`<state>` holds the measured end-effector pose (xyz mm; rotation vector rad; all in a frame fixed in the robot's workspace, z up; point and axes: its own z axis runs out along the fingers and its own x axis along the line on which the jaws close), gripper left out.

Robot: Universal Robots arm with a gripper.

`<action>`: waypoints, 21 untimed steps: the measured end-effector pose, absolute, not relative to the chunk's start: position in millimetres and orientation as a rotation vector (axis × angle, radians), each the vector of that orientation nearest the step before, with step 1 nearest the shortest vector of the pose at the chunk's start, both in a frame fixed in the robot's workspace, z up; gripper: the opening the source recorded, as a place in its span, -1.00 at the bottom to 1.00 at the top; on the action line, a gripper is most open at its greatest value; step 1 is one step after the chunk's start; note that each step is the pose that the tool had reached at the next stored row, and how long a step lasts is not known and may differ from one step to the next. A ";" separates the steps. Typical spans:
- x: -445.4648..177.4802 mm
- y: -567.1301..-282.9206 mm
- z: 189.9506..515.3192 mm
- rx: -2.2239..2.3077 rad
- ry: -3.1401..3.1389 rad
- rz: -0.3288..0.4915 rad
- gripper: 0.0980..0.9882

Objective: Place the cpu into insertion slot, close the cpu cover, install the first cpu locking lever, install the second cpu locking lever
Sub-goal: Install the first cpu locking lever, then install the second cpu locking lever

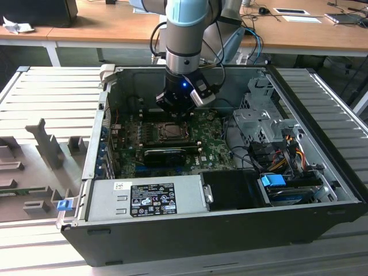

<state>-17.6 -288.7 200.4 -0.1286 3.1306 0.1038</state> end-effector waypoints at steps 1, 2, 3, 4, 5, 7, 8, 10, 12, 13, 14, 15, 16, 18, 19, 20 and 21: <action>-17.6 -288.6 200.3 -0.128 3.130 0.106 -0.98; -17.6 -288.5 200.4 -0.128 3.130 0.107 -0.98; -17.6 -288.7 207.0 -0.128 3.130 0.106 -0.98; -17.6 -288.6 212.4 -0.128 3.130 0.106 -0.98; -17.7 -288.7 215.4 -0.128 3.131 0.106 -0.98; -17.6 -288.8 216.8 -0.129 3.130 0.106 -0.98; -17.6 -289.1 216.9 -0.129 3.131 0.106 -0.98; -17.6 -290.0 216.9 -0.129 3.131 0.106 -0.98; -17.7 -291.2 216.9 -0.129 3.131 0.106 -0.98; -17.6 -291.6 216.9 -0.129 3.131 0.106 -0.98; -17.7 -292.3 216.9 -0.129 3.131 0.106 -0.98; -17.7 -292.6 216.9 -0.129 3.131 0.106 -0.98; -17.7 -292.9 216.9 -0.128 3.131 0.106 -0.98; -17.7 -293.4 216.9 -0.128 3.131 0.106 -0.98; -17.7 -293.6 216.9 -0.128 3.131 0.106 -0.98; -17.7 -293.8 216.9 -0.129 3.131 0.106 -0.98; -17.7 -294.4 216.9 -0.129 3.131 0.106 -0.98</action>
